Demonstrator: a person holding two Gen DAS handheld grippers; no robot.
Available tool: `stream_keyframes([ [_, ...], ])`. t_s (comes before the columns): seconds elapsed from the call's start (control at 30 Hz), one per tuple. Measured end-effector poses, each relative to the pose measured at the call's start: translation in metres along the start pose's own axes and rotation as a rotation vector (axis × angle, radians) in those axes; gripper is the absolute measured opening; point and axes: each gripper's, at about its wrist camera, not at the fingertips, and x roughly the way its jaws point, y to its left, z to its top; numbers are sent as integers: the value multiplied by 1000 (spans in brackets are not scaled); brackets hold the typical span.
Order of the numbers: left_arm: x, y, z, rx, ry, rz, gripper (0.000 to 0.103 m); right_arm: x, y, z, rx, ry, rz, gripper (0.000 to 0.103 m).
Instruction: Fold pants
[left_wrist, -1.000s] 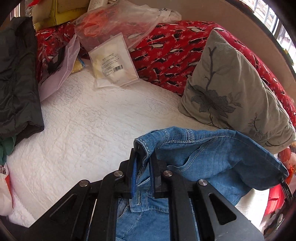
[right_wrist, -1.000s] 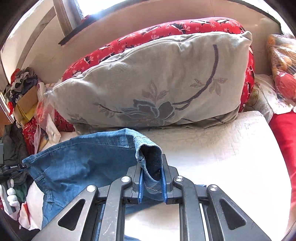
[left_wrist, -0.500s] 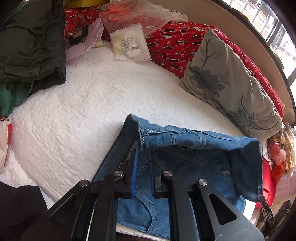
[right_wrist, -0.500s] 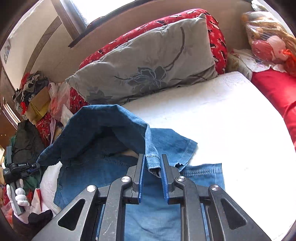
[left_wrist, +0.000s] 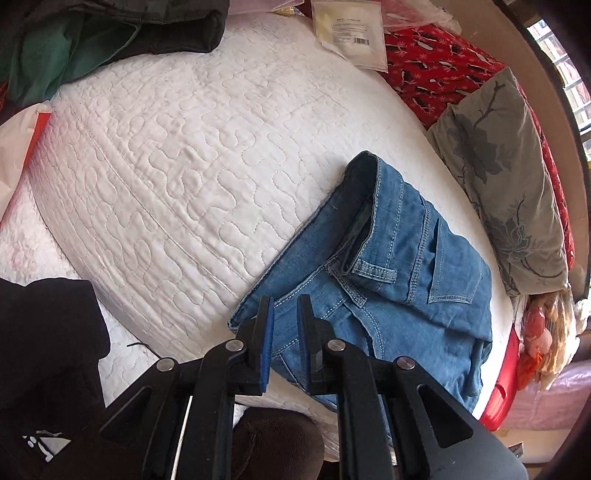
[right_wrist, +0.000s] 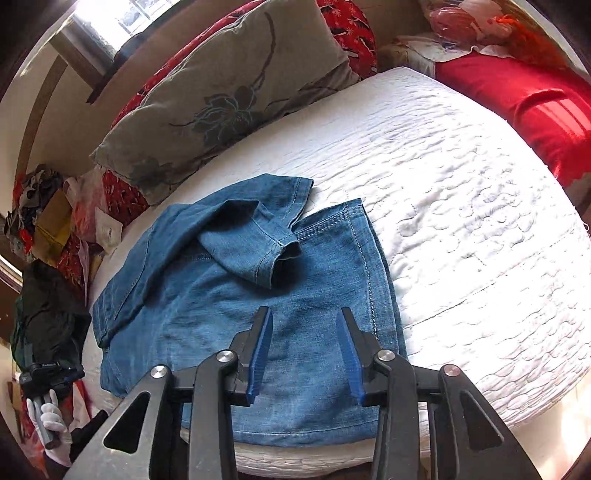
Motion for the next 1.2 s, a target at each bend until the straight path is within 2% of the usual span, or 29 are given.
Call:
stream_keyframes([
  [0.1, 8, -14, 0, 10, 40, -43, 28, -6, -7, 7, 102, -24, 88, 56],
  [0.17, 14, -26, 0, 4, 66, -74, 45, 0, -5, 12, 144, -9, 134, 61],
  [0.2, 18, -33, 1, 1, 81, -95, 46, 4, -3, 13, 157, 3, 151, 61],
  [0.33, 35, -56, 5, -27, 149, -164, 47, 23, 13, 19, 143, 45, 152, 61],
  [0.53, 71, -76, 12, -93, 224, -177, 47, 42, 21, 22, 135, 79, 139, 61],
  [0.63, 88, -83, 13, -111, 251, -168, 46, 47, 16, 26, 160, 76, 128, 61],
  [0.83, 95, -102, 26, -105, 212, -100, 46, 64, -4, 36, 267, 80, 147, 61],
  [0.9, 96, -106, 34, -111, 203, -83, 42, 74, -2, 41, 264, 84, 131, 61],
  [0.93, 96, -108, 37, -110, 197, -66, 33, 80, 0, 44, 260, 87, 121, 61],
  [1.0, 98, -111, 42, -105, 188, -48, 28, 92, 4, 50, 238, 98, 106, 61],
  [1.03, 97, -112, 44, -107, 184, -40, 21, 98, 7, 53, 217, 101, 95, 58],
  [1.07, 97, -111, 44, -105, 182, -35, 16, 101, 13, 56, 182, 99, 94, 39],
  [1.13, 91, -113, 47, -96, 165, -31, 12, 103, 27, 65, 85, 111, 94, 10],
  [1.2, 77, -113, 52, -74, 124, -20, 9, 88, 43, 73, -13, 78, 83, 10],
])
